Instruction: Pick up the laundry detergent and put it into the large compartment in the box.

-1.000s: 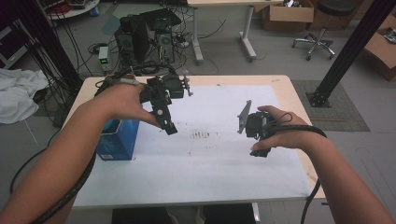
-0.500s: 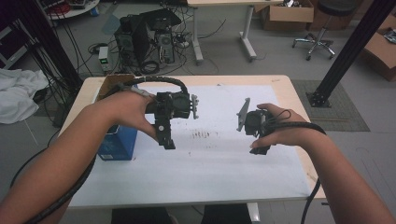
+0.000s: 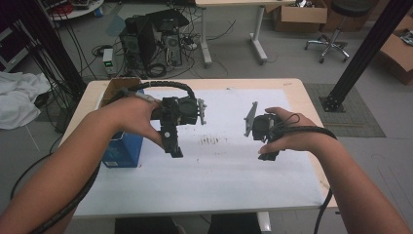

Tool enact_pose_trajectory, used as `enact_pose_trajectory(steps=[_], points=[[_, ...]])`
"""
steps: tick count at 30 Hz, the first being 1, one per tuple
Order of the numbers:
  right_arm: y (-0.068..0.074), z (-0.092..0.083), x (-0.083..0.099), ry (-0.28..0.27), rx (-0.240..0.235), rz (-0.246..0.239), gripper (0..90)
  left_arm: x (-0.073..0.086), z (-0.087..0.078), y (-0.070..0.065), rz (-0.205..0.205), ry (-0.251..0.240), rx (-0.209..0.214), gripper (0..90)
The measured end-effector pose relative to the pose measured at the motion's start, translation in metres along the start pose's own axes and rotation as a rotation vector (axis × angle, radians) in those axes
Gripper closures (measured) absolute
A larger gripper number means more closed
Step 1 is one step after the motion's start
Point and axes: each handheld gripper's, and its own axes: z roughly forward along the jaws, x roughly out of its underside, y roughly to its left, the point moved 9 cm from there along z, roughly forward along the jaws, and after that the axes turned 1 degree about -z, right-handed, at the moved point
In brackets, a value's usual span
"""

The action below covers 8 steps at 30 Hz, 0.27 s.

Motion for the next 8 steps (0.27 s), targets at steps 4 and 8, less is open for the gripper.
enact_pose_trajectory(steps=[4, 8], points=[[-0.0004, 0.002, -0.0021, -0.001, -0.003, -0.004, 16.1, 0.0018, 0.0018, 0.0013, -0.004, 0.003, 0.002, 0.1], [-0.0004, 0.0023, -0.0027, 0.001, -0.003, -0.005, 16.0, 0.0032, 0.0035, 0.0018, -0.007, -0.002, 0.003, 0.1]])
